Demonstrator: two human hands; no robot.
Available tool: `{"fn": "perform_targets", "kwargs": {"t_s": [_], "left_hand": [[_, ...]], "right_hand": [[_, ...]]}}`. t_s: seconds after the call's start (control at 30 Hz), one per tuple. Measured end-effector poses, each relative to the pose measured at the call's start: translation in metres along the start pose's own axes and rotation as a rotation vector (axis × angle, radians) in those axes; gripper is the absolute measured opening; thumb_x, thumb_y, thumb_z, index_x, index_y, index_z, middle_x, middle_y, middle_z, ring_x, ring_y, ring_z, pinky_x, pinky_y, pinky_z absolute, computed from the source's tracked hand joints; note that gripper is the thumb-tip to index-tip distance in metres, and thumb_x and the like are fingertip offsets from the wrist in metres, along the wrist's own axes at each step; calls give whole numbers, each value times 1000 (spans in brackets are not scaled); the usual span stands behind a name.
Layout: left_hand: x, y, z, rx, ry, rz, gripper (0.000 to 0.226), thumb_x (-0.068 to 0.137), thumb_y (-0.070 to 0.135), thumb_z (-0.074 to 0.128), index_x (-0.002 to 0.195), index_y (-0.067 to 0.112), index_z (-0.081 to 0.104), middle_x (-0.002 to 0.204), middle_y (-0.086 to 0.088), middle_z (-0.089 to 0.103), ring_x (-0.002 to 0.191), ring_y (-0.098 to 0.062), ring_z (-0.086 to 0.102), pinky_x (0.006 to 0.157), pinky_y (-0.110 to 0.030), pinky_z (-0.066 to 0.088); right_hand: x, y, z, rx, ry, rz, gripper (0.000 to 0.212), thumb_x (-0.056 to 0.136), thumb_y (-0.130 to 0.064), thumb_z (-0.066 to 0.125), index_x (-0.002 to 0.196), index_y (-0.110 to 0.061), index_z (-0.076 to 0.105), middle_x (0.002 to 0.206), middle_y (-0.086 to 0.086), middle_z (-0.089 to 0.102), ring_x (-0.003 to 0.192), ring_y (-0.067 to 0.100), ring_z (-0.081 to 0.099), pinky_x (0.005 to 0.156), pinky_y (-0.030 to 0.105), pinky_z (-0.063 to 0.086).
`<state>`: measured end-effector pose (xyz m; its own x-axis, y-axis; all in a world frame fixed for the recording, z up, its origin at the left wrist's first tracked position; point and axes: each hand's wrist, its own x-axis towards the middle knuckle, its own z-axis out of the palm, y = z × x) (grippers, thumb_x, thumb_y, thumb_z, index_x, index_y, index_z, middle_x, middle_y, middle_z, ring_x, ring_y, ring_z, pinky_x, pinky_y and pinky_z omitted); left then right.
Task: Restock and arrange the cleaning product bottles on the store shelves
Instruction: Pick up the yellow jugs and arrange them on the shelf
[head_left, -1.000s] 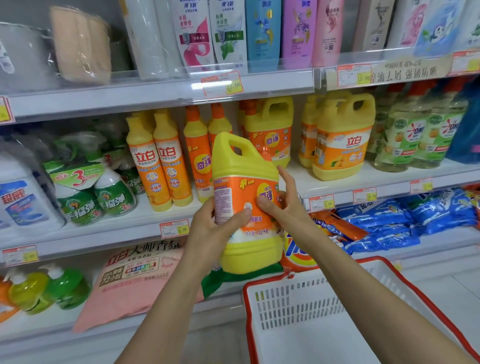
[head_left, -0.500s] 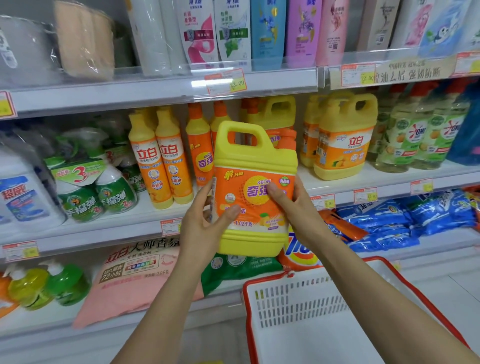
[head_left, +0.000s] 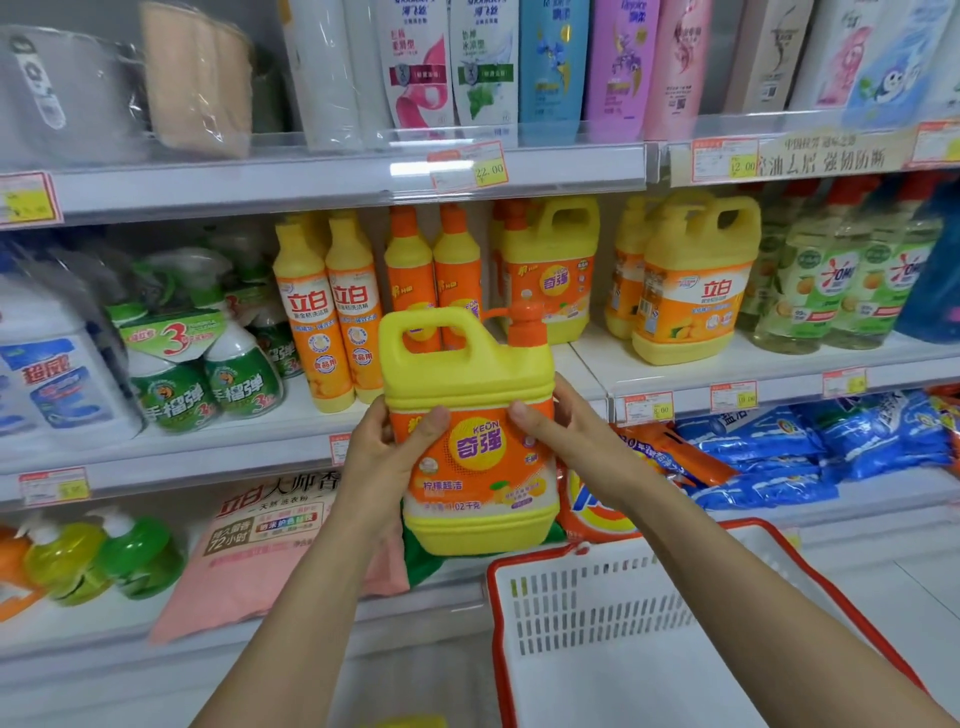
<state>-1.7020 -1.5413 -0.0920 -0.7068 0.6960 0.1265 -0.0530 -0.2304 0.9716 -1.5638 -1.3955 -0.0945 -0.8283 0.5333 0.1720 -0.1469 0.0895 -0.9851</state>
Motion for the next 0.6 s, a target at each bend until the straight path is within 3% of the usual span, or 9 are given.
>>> {"fn": "perform_targets", "kwargs": {"t_s": [0.1,0.17,0.23,0.3,0.37,0.43,0.5,0.6], "left_hand": [[-4,2,-1,50,41,-10,55,72,37,74,122,19,60,109,-3,73,86,-11,73,66,-28,59],[-2,1,-2,310,150,66,71,70,60,73,131,30,52,122,0,66,104,-15,67,84,-41,58],[-6,1,2,669,246,157,87,73,72,61,147,37,32,135,-3,47,121,-18,50,101,-44,45],[-16,-2,16,824,202,156,108,70,79,50,156,32,2,137,-8,32,123,-20,39,106,-41,37],[-23,-6,26,816,112,132,132,58,93,47,153,28,-20,145,-8,21,134,-26,32,112,-41,33],[-20,-6,25,753,67,99,145,45,95,49,149,30,-27,154,-3,11,143,-26,24,116,-43,30],[-12,-6,16,659,56,64,149,39,90,59,150,35,-25,157,1,11,144,-24,26,115,-46,33],[-4,-5,3,452,19,86,140,39,83,78,151,50,1,151,1,37,134,-21,46,104,-50,47]], "right_hand": [[3,4,10,82,67,-7,47,85,-35,66,128,-18,56,114,6,73,102,24,72,84,38,59],[4,5,20,139,155,-16,42,88,-34,66,123,-13,58,110,8,74,98,26,73,83,41,59],[5,4,28,130,239,-50,37,90,-32,67,120,-12,59,107,8,75,95,25,74,80,39,60],[7,2,34,87,305,-99,38,88,-33,71,117,-11,60,104,7,75,94,22,74,80,39,60],[6,-4,39,43,342,-145,42,83,-33,75,114,-10,60,97,3,75,91,17,73,79,35,59],[3,-14,41,17,305,-151,45,80,-39,72,111,-9,62,93,3,75,90,17,73,79,34,59],[1,-23,37,-17,191,-135,41,89,-48,57,109,-13,67,95,2,76,91,15,73,77,29,58],[-5,-27,31,-37,85,-139,40,101,-35,45,111,-3,67,100,9,74,88,12,71,71,22,56]]}}
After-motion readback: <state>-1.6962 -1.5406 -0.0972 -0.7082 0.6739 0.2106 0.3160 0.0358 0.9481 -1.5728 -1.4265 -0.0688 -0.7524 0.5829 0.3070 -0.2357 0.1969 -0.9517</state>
